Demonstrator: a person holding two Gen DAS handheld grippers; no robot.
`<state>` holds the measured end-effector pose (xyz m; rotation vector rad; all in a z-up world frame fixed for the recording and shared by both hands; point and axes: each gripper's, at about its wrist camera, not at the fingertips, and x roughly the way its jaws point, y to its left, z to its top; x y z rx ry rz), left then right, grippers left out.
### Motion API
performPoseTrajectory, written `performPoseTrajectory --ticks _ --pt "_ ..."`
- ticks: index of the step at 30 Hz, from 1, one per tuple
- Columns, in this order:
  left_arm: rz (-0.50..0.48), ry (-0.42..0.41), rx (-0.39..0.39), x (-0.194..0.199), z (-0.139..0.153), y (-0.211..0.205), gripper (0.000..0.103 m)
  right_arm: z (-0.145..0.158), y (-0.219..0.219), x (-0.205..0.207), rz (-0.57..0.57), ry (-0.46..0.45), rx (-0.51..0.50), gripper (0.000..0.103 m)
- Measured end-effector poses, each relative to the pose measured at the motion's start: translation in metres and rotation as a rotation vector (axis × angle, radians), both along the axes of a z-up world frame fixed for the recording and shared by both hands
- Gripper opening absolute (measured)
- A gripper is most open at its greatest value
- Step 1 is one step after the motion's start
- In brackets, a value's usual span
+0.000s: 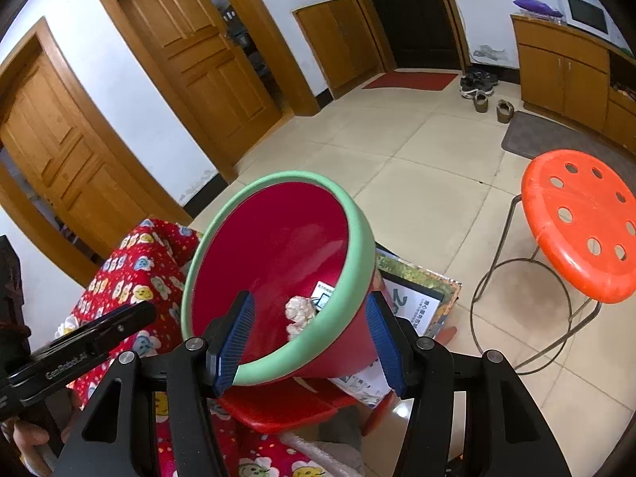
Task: Collect trash
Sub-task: 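Carry the crumpled white paper over the bucket with the left gripper and release, then move both grippers back over the table toward the snack bag and box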
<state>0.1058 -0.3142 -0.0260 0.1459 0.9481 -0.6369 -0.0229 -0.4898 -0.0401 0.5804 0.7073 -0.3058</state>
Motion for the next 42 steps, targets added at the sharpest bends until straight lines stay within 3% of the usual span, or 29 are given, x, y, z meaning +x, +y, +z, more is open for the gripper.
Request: performPoseTrajectory --ticks 9,25,33,42 --pt "0.073 -0.008 -0.040 -0.019 0.025 0.049 0.055 0.015 0.031 0.002 0.087 -0.021 -0.029 0.066" --pt "0.358 -0.028 -0.049 -0.024 0.046 0.171 0.063 0.037 0.086 0.015 0.210 -0.054 -0.051 0.069" --pt "0.516 -0.013 -0.023 -0.010 0.038 0.235 0.064 0.040 0.109 0.025 0.258 -0.050 -0.067 0.070" --pt "0.660 0.040 0.060 0.031 0.001 0.284 0.064 0.036 0.130 0.039 0.307 -0.028 -0.072 0.070"
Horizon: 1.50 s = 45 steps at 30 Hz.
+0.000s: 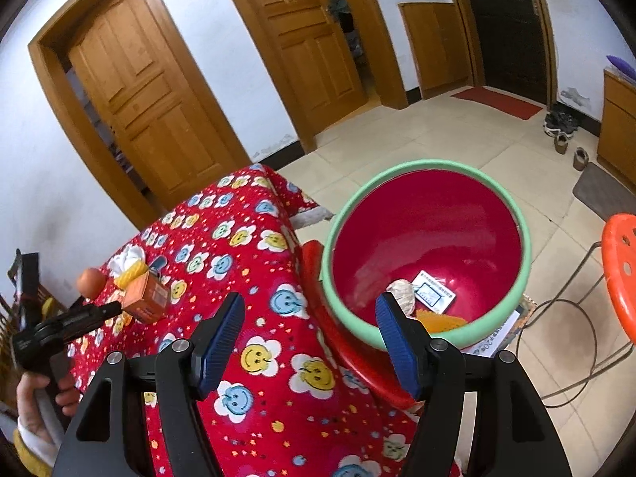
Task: Collect trash
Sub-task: 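Move both grippers back over the table toward the snack bag and box, then grasp the rice-cake snack bag with the left gripper while the right gripper grasps the orange box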
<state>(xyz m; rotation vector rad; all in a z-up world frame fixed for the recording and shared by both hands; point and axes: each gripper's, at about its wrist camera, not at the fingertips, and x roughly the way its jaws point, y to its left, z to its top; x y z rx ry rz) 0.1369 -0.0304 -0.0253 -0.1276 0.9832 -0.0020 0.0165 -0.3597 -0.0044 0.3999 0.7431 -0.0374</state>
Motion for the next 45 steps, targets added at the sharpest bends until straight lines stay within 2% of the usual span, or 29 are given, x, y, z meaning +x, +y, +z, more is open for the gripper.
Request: performPoseTrajectory --ticks 9,15,21,26,30,35,39,43,45 --pt "0.031 0.067 0.024 0.022 -0.033 0.009 0.064 -0.003 0.015 0.015 0.043 0.020 -0.010 0.070" --pt "0.074 0.065 0.059 0.017 -0.034 0.031 0.064 -0.005 0.028 0.026 0.075 0.024 -0.016 0.070" --pt "0.160 0.086 0.092 0.010 -0.032 0.068 0.064 -0.007 0.040 0.033 0.099 0.030 -0.011 0.070" --pt "0.201 0.075 0.062 0.005 -0.023 0.092 0.064 -0.010 0.049 0.039 0.116 0.042 -0.015 0.070" --pt "0.184 0.042 0.029 0.006 -0.014 0.095 0.064 -0.009 0.060 0.045 0.132 0.051 -0.023 0.070" --pt "0.136 0.050 -0.005 0.032 -0.016 0.081 0.066 -0.005 0.075 0.049 0.150 0.059 -0.050 0.070" --pt "0.103 0.070 0.012 0.051 -0.027 0.073 0.066 -0.002 0.088 0.051 0.167 0.058 -0.070 0.070" --pt "0.103 0.049 0.009 0.058 -0.033 0.077 0.066 -0.003 0.106 0.056 0.194 0.069 -0.083 0.070" --pt "0.101 0.036 0.004 0.057 -0.033 0.080 0.061 -0.004 0.116 0.059 0.211 0.069 -0.087 0.070"
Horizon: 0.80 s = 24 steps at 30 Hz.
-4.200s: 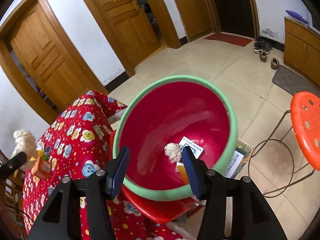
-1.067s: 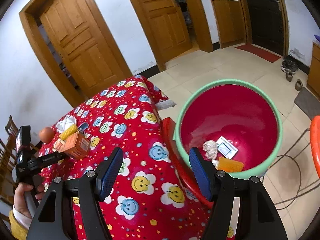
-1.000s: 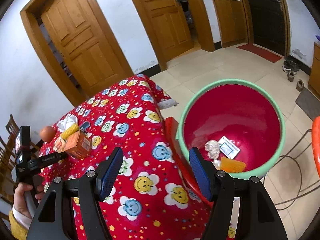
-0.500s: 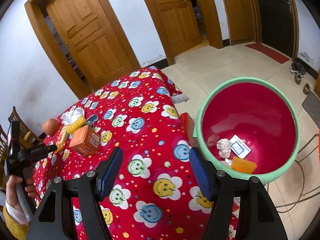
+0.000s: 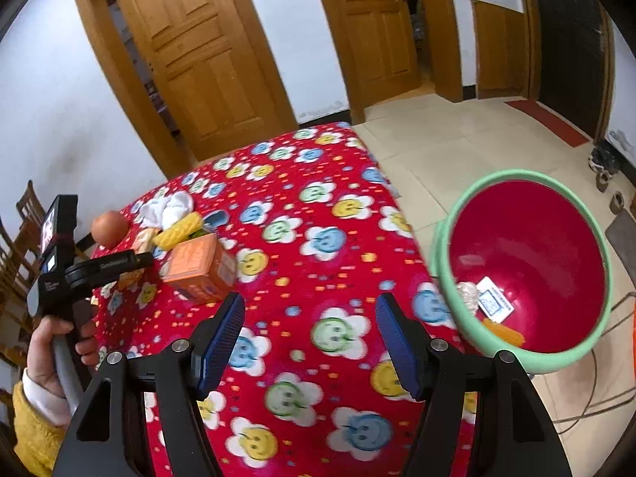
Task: Collect trash
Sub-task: 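Grasp the rice-cake snack bag with the left gripper while the right gripper grasps the orange box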
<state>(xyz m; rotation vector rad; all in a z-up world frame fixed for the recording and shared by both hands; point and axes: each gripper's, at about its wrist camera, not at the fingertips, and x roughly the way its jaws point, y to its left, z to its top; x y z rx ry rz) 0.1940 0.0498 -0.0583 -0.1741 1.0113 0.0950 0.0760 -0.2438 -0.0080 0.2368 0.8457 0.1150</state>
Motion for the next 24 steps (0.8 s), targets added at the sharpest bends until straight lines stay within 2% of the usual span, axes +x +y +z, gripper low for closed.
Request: performPoseTrajectory --ticks 2,7,10,24 --pt "-0.006 -0.017 0.005 -0.001 -0.001 0.001 0.044 -0.002 0.012 0.004 0.018 0.001 -0.006 0.070" --pt "-0.018 -0.035 -0.047 -0.011 0.002 0.010 0.042 -0.007 0.039 0.016 0.050 0.021 -0.008 0.070" --pt "-0.022 -0.047 -0.062 -0.017 0.003 0.015 0.042 -0.009 0.054 0.023 0.074 0.021 -0.013 0.079" --pt "0.000 -0.069 -0.115 -0.029 0.003 0.031 0.042 -0.035 0.100 0.056 0.091 0.056 -0.080 0.080"
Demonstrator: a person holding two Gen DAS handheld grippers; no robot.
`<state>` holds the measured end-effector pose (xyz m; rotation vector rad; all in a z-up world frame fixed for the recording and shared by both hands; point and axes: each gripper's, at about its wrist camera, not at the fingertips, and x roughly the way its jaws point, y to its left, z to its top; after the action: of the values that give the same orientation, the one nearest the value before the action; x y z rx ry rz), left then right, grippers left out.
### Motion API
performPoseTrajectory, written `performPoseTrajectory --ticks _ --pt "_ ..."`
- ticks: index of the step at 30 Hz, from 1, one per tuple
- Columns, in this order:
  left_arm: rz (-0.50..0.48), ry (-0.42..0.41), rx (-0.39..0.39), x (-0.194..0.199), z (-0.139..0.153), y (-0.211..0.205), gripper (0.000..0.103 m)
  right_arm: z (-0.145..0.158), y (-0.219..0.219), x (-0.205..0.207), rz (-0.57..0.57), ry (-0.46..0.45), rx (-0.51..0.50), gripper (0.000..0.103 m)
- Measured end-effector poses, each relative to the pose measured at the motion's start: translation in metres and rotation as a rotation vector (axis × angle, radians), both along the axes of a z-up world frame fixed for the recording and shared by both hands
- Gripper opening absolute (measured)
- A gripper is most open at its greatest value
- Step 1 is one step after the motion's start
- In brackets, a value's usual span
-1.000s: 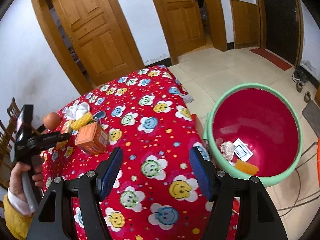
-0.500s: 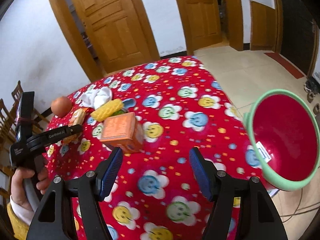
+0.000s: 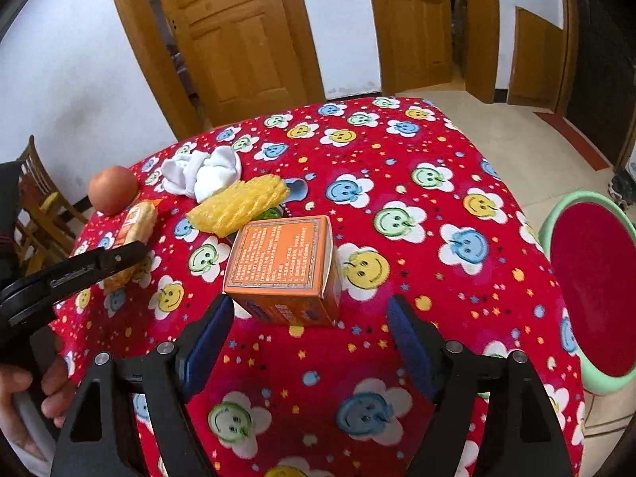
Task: Collect trash
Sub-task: 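Grasp the rice-cake snack bag with the left gripper while the right gripper grasps the orange box, then carry the orange box over the bucket with the right gripper and release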
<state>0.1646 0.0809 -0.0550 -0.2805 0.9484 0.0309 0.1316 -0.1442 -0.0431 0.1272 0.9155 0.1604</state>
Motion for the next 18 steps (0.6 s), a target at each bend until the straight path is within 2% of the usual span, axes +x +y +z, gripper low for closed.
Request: performPoseTrajectory --ticks 5,7,8,18 --pt "0.006 0.001 0.001 0.001 0.001 -0.001 0.042 -0.005 0.001 0.008 -0.016 -0.003 0.006 0.079" --pt "0.008 0.004 0.001 0.001 0.001 0.000 0.042 -0.007 -0.001 0.010 -0.010 0.002 0.024 0.067" --pt "0.009 0.004 0.001 0.001 0.001 0.000 0.042 -0.007 -0.001 0.010 -0.006 0.004 0.028 0.054" --pt "0.003 -0.004 0.006 0.000 0.003 -0.002 0.042 0.004 -0.013 -0.008 0.010 -0.032 0.038 0.053"
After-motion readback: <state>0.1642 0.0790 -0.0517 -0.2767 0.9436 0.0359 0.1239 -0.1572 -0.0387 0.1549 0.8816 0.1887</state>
